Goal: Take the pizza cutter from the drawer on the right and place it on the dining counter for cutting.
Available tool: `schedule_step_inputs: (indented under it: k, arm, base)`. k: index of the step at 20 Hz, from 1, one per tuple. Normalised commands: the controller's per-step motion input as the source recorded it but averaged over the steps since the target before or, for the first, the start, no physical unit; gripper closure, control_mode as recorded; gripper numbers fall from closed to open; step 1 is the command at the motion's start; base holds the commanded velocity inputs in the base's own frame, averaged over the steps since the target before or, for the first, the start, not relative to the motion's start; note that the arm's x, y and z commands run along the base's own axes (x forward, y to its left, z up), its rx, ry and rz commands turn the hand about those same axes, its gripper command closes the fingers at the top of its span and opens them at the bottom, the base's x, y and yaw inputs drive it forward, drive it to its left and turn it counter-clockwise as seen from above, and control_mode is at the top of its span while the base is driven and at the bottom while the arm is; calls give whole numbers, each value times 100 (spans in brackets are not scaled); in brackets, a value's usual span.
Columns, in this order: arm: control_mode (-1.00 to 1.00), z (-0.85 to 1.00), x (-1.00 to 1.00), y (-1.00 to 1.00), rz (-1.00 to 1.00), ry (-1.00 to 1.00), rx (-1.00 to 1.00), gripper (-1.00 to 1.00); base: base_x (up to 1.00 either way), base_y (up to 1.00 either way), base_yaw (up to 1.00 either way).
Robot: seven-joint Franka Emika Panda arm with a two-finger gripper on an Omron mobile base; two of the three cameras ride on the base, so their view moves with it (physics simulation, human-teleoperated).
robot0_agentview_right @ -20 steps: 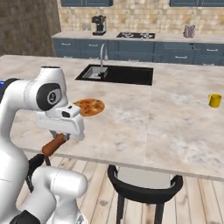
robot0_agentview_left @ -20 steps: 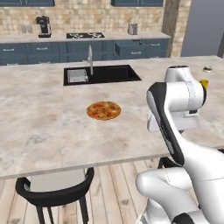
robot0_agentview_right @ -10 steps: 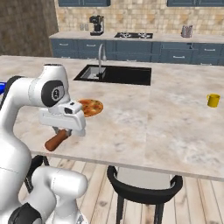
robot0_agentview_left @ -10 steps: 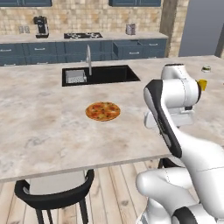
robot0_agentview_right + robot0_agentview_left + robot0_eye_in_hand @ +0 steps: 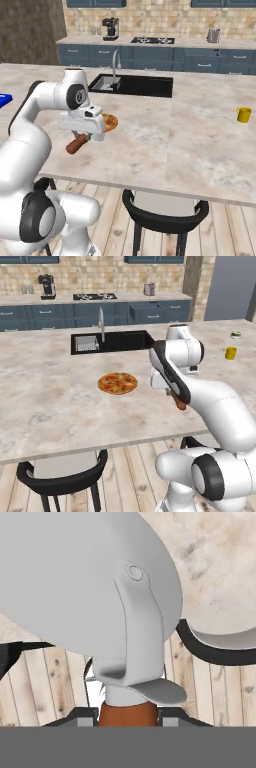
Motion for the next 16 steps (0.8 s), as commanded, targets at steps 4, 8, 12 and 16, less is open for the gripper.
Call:
schedule_step_inputs:
  k: [4,8,12,16]
  arm:
    - [-100,-57,100,0,0,0,0,100]
    - [-100,-62,100,0,0,-3,0,100]
    - [-100,-60,100,0,0,-6,0,100]
    - [-100,-68,100,0,0,-3,0,100]
  base:
    - [0,0,0]
    - [0,0,0]
    - [0,0,0]
    - [0,0,0]
